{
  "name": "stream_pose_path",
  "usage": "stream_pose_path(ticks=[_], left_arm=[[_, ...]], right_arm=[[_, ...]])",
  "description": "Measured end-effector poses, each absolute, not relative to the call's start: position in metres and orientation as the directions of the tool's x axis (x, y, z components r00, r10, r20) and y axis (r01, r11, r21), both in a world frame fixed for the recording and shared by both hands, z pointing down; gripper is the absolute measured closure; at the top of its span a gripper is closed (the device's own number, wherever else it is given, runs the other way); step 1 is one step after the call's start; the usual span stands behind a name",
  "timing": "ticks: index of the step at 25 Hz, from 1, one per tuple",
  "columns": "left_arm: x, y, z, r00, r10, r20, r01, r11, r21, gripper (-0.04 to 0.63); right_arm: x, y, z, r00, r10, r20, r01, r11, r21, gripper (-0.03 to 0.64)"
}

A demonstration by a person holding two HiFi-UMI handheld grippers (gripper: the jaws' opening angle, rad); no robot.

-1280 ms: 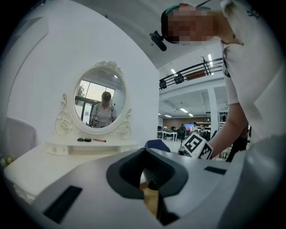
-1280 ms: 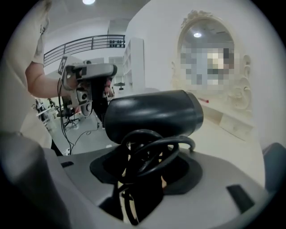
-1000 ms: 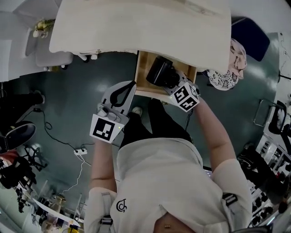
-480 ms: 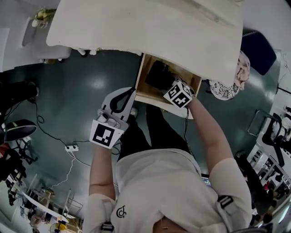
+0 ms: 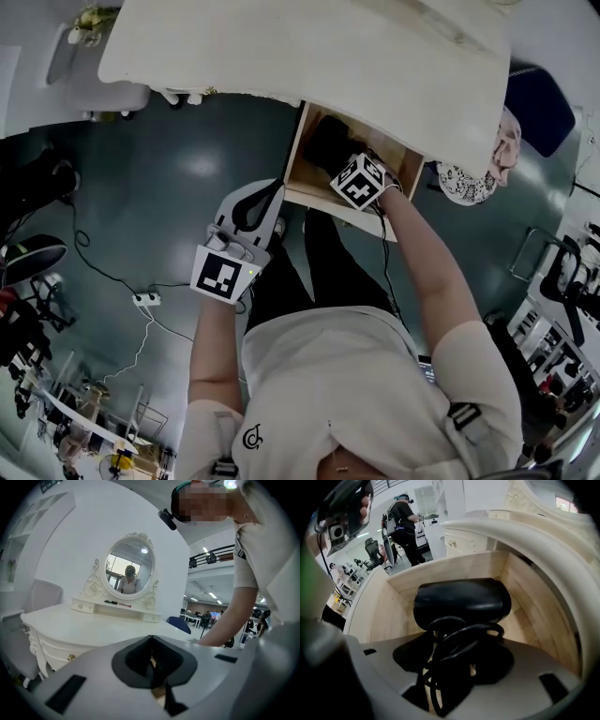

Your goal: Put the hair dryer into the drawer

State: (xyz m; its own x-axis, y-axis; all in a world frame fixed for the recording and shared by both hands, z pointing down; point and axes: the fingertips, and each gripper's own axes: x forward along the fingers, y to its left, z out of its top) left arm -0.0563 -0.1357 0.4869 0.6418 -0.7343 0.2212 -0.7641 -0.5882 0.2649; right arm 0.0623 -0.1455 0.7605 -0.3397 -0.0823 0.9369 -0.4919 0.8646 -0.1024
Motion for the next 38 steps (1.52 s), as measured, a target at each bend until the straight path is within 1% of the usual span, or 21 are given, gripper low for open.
stream_pose_path(ticks=[4, 7, 10, 13, 14, 18, 21, 23, 27, 31, 34, 38], left_arm=[[-0.06, -0.134, 0.476, 0.647, -0.73, 0.222, -0.762, -0.604, 0.234, 0.581], [-0.057, -0.131, 0.465, 0.659, -0.721, 0.212, -0.752, -0.634, 0.182, 0.581], [-0.051, -0.127, 0.453, 0.684, -0.703, 0.195, -0.73, -0.664, 0.163, 0.583], [-0.047, -0.125, 0.442, 0.701, -0.691, 0.177, -0.713, -0.684, 0.155, 0.581], [-0.047, -0.125, 0.438, 0.705, -0.689, 0.168, -0.709, -0.688, 0.155, 0.583], [-0.045, -0.122, 0.419, 0.716, -0.683, 0.145, -0.698, -0.699, 0.154, 0.583], [-0.04, -0.117, 0.406, 0.727, -0.666, 0.168, -0.684, -0.725, 0.084, 0.583], [-0.035, -0.116, 0.395, 0.746, -0.645, 0.165, -0.659, -0.751, 0.041, 0.583], [-0.034, -0.122, 0.386, 0.75, -0.632, 0.193, -0.647, -0.762, 0.016, 0.583], [-0.034, -0.12, 0.378, 0.746, -0.636, 0.197, -0.656, -0.753, 0.056, 0.583], [-0.031, -0.118, 0.367, 0.759, -0.626, 0.181, -0.644, -0.762, 0.063, 0.583], [-0.026, -0.116, 0.347, 0.782, -0.601, 0.163, -0.612, -0.791, 0.023, 0.583]], right_arm=[[0.067, -0.148, 0.756, -0.319, -0.117, 0.94, -0.52, 0.851, -0.071, 0.331], [0.068, -0.154, 0.736, -0.333, -0.162, 0.929, -0.558, 0.828, -0.055, 0.33], [0.068, -0.157, 0.702, -0.369, -0.226, 0.902, -0.601, 0.798, -0.046, 0.346], [0.069, -0.16, 0.662, -0.403, -0.329, 0.854, -0.651, 0.759, -0.014, 0.361], [0.069, -0.161, 0.648, -0.41, -0.367, 0.835, -0.667, 0.745, 0.0, 0.372], [0.072, -0.156, 0.591, -0.437, -0.498, 0.749, -0.729, 0.684, 0.03, 0.483], [0.074, -0.149, 0.553, -0.442, -0.568, 0.694, -0.764, 0.644, 0.04, 0.562], [0.075, -0.148, 0.527, -0.446, -0.62, 0.645, -0.785, 0.617, 0.05, 0.605], [0.073, -0.149, 0.47, -0.487, -0.714, 0.504, -0.813, 0.581, 0.038, 0.609], [0.074, -0.134, 0.415, -0.54, -0.771, 0.338, -0.818, 0.575, 0.003, 0.609], [0.083, -0.123, 0.381, -0.531, -0.813, 0.24, -0.837, 0.548, 0.005, 0.609], [0.098, -0.108, 0.336, -0.486, -0.862, 0.141, -0.869, 0.495, 0.029, 0.611]])
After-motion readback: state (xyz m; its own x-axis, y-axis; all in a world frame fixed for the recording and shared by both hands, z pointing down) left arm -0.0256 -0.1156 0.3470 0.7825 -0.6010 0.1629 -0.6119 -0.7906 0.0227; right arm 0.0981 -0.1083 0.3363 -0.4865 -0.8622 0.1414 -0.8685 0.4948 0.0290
